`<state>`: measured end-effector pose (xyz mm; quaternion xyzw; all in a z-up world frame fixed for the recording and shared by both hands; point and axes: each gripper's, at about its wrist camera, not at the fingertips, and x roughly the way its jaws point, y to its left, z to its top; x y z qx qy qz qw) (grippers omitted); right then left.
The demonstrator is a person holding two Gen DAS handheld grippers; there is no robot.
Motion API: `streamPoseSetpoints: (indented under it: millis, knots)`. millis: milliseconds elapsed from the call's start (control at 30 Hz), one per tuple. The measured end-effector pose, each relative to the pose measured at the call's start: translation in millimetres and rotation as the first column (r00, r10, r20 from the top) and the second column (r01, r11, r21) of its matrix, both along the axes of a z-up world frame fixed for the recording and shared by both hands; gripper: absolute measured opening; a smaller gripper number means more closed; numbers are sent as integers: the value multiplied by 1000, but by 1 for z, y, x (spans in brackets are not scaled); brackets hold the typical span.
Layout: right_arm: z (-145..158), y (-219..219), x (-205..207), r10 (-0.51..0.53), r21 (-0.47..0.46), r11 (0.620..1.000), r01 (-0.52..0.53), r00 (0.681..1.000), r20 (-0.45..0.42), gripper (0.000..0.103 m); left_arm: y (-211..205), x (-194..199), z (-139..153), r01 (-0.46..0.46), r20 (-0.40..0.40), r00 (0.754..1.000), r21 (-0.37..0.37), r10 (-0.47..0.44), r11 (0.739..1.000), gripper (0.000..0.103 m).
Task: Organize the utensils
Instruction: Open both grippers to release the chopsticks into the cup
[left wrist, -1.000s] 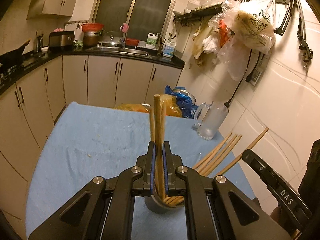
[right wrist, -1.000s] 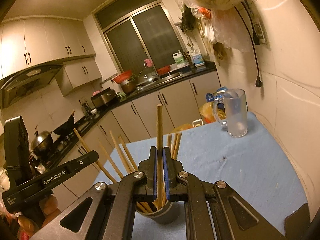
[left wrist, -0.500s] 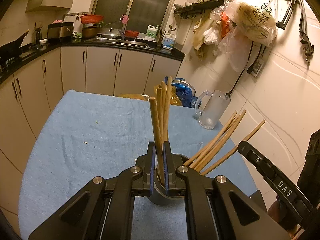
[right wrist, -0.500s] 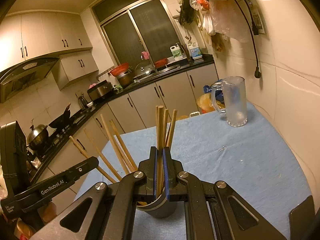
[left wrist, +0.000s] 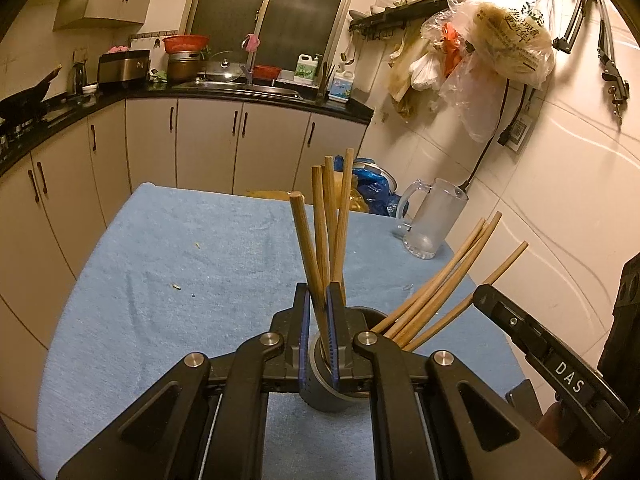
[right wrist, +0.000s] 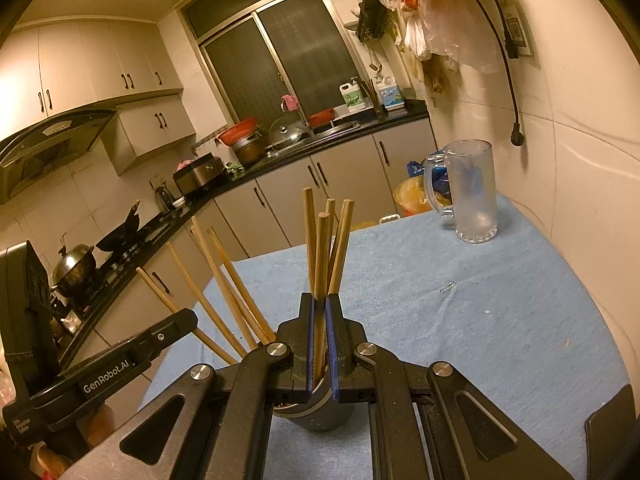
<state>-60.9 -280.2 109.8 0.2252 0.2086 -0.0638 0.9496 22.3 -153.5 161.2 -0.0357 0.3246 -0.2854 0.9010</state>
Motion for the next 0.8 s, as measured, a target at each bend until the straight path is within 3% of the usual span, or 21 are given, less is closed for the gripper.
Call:
streamPoseSetpoints:
  millis: [800]
  knots:
    - [-4,-3,5,5,-1,1000,-5,1000,-2,6,-3,-1,-1,-17,0,1000,23,17,1000,8]
